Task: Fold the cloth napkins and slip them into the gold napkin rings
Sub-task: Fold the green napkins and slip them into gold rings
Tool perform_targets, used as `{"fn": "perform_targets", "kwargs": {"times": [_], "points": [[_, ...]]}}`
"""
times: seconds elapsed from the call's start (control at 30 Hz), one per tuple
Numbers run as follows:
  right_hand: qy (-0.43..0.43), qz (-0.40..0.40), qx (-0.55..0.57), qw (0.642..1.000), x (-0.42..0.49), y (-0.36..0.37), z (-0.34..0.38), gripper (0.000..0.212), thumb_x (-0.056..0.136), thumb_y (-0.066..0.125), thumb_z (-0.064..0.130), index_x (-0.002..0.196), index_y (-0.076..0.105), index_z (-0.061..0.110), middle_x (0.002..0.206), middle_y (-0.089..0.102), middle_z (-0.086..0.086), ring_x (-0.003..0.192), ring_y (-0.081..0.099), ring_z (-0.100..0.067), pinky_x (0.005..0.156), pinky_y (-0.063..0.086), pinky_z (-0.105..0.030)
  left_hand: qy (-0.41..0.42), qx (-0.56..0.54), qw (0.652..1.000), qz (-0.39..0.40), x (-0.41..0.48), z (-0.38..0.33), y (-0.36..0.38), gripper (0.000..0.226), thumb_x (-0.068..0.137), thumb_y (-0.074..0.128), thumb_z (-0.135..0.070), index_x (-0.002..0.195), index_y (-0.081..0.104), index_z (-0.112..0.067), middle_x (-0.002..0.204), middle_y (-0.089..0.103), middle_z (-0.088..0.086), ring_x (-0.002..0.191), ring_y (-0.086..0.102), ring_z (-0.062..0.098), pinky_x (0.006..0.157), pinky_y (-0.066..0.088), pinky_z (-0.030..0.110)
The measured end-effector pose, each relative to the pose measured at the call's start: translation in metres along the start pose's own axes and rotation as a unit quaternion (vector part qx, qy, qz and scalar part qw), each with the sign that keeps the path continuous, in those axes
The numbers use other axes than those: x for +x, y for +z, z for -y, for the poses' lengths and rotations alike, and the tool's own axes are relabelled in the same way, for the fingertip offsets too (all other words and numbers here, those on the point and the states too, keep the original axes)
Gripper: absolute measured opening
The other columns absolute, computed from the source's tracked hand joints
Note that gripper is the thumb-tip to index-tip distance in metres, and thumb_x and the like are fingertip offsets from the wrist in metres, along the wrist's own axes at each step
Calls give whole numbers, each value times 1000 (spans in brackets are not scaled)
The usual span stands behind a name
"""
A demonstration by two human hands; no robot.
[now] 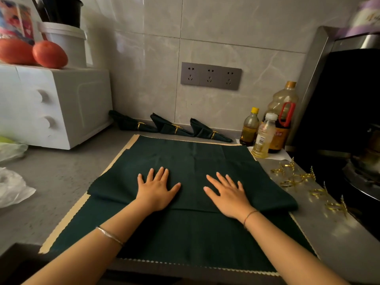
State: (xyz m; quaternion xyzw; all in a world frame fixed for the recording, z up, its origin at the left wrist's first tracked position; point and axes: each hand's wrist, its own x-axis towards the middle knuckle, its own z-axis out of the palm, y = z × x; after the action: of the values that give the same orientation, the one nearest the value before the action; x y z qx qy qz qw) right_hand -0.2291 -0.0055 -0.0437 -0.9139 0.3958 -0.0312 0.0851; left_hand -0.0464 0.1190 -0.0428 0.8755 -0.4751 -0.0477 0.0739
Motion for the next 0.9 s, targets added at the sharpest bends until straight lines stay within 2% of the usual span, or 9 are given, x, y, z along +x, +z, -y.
{"fn": "perform_targets", "kwargs": {"times": [0.33, 0.53, 0.6, 0.67, 0.73, 0.8, 0.83, 0.9], "points": [[67, -2, 6, 998, -23, -17, -94, 59, 95, 18, 60, 149, 7, 38, 159, -1, 9, 146, -2, -10, 117, 1, -32, -84, 17, 996, -10, -1, 69, -13, 77, 89, 15, -72, 153, 2, -30, 161, -2, -3, 148, -3, 25, 117, 0, 53], [89, 6, 19, 996, -28, -24, -105, 61, 97, 18, 56, 151, 8, 28, 159, 0, 6, 146, -1, -12, 117, 1, -32, -104, 24, 994, 4, -7, 89, -20, 73, 93, 14, -67, 153, 5, -26, 161, 1, -1, 148, -2, 23, 118, -2, 50], [88, 3, 29, 996, -30, -27, -101, 61, 97, 18, 55, 151, 12, 26, 159, 4, 5, 146, 2, -13, 117, 1, -32, -71, 17, 997, 11, -11, 83, -25, 72, 93, 15, -65, 153, 8, -24, 161, 3, -1, 148, -2, 22, 117, -4, 49], [65, -8, 43, 997, -37, -35, -94, 61, 96, 21, 57, 150, 17, 27, 158, 9, 7, 146, 7, -12, 117, 4, -33, 12, -11, 999, 33, -20, 68, -28, 80, 86, 16, -71, 152, 13, -26, 160, 7, -4, 148, 2, 17, 119, -2, 45], [10, 2, 70, 997, -48, -42, -84, 60, 95, 27, 58, 148, 21, 32, 156, 13, 13, 144, 13, -10, 117, 11, -32, 104, -37, 992, 64, -34, 49, -31, 100, 68, 12, -88, 151, 18, -31, 159, 12, -9, 147, 6, 12, 119, 2, 41], [-56, 34, 47, 997, -60, -46, -69, 60, 93, 34, 58, 148, 23, 36, 155, 17, 16, 142, 17, -6, 115, 18, -29, 168, -26, 983, 76, -45, 36, -34, 118, 51, 7, -99, 150, 19, -37, 157, 16, -14, 146, 12, 10, 118, 9, 35], [-84, 45, 10, 995, -64, -47, -63, 60, 93, 37, 57, 148, 22, 37, 155, 18, 17, 142, 19, -4, 115, 20, -27, 191, -3, 979, 74, -49, 32, -35, 113, 52, 8, -97, 149, 19, -39, 157, 18, -15, 145, 17, 9, 117, 15, 32], [-118, 49, -55, 990, -71, -48, -54, 60, 94, 42, 50, 148, 20, 36, 154, 18, 19, 141, 20, -3, 114, 21, -24, 228, 60, 970, 56, -53, 24, -36, 86, 74, 19, -82, 149, 19, -40, 156, 21, -15, 142, 25, 9, 114, 25, 30]]}}
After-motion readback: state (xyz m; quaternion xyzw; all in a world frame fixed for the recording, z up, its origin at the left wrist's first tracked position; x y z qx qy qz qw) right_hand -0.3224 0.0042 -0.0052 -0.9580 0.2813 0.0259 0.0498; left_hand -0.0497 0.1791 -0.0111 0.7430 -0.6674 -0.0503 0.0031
